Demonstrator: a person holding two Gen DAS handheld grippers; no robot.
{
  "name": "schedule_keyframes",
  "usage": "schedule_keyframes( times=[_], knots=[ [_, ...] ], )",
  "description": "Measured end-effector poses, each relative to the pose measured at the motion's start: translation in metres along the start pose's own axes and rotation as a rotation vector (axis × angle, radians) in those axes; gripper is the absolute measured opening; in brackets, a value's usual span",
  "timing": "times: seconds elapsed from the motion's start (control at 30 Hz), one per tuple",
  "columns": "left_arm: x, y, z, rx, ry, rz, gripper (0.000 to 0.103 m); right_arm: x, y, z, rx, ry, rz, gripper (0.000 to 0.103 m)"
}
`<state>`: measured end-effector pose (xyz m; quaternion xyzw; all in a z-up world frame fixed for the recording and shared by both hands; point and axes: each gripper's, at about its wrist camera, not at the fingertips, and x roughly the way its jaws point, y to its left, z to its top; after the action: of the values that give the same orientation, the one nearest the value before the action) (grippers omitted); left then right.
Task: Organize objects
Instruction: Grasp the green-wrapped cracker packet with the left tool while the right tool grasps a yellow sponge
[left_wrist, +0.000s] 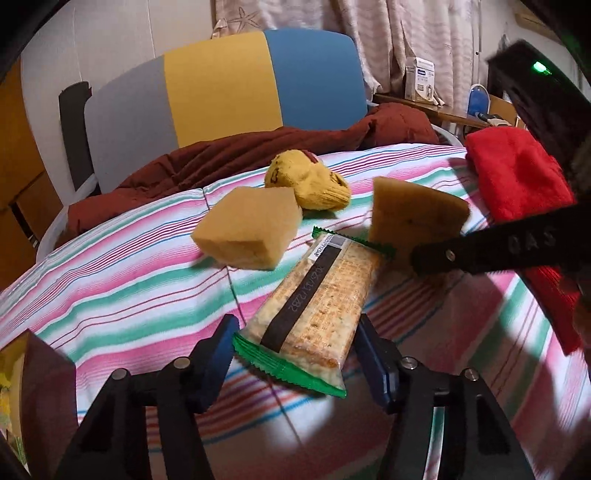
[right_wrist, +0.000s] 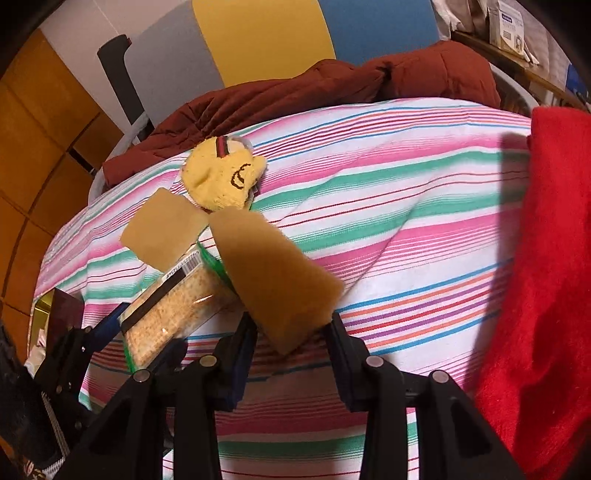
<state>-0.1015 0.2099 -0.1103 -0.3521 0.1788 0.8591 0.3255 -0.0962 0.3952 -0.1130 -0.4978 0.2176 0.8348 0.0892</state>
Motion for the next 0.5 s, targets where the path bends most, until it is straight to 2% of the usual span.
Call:
schedule_keyframes(
  times=[0.27, 0.37, 0.5],
  knots=[
    [-0.023, -0.009, -0.018, 0.015, -0.031, 0.032, 0.058, -0.003, 0.011, -0.002, -0.052, -0.025, -0.040, 0.035],
    [-0.033, -0.002, -0.026, -0.032, -0.047, 0.039, 0.057, -0.008, 0.018, -0.001, -0.074, -0.042, -0.032, 0.034],
    [-0.048, 0.013, -0.040, -0.143, -0.052, 0.007, 0.056, -0.013, 0.032, -0.003, -0.117, -0.060, -0.012, 0.034]
  ],
)
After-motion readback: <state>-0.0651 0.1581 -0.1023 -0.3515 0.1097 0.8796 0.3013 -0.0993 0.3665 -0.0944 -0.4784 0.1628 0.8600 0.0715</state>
